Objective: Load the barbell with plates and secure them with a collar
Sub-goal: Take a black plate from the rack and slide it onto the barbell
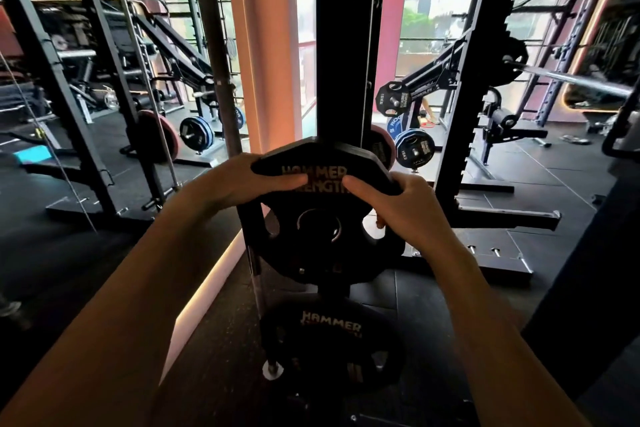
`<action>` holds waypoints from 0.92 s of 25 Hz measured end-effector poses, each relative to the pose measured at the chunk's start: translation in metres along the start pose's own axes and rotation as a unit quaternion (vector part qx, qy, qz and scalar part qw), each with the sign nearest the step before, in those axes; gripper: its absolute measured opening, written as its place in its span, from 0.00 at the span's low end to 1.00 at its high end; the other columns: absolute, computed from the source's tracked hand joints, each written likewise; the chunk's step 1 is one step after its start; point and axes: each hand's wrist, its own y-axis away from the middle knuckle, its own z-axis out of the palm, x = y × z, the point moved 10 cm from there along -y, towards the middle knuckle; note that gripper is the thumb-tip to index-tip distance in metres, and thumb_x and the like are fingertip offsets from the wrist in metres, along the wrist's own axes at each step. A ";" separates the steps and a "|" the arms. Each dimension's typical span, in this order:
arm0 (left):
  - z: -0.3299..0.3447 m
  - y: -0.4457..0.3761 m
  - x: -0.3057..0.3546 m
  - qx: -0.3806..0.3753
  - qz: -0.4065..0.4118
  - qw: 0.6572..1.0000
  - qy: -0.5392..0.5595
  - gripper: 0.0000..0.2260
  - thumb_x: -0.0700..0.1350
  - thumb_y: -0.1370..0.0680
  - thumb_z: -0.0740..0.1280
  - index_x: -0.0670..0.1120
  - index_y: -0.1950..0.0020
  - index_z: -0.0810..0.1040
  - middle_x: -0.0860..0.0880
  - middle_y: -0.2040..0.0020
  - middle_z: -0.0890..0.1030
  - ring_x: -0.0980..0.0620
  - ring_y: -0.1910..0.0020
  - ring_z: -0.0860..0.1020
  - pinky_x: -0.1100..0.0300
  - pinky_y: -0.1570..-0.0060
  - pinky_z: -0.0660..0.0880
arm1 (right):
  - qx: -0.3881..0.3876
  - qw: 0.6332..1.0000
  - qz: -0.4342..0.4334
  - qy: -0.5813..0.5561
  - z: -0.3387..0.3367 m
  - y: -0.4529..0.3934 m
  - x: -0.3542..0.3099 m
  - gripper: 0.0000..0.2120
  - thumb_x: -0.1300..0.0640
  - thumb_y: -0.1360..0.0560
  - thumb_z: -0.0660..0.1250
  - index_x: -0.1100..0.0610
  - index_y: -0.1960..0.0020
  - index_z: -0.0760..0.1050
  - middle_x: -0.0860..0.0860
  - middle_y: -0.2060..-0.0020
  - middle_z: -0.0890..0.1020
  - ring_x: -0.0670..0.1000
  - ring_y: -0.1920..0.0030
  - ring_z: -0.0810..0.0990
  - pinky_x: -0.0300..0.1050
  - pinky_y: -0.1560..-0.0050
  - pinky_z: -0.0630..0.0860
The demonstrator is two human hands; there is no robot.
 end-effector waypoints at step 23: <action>-0.008 0.221 0.089 0.163 0.142 0.957 0.194 0.28 0.76 0.52 0.76 0.59 0.62 0.87 0.58 0.67 0.87 0.61 0.68 0.85 0.70 0.71 0.75 | 0.187 0.979 -0.025 -0.072 -0.058 0.242 -0.104 0.19 0.32 0.40 0.79 0.47 0.66 0.84 0.46 0.74 0.83 0.40 0.76 0.78 0.33 0.73 0.72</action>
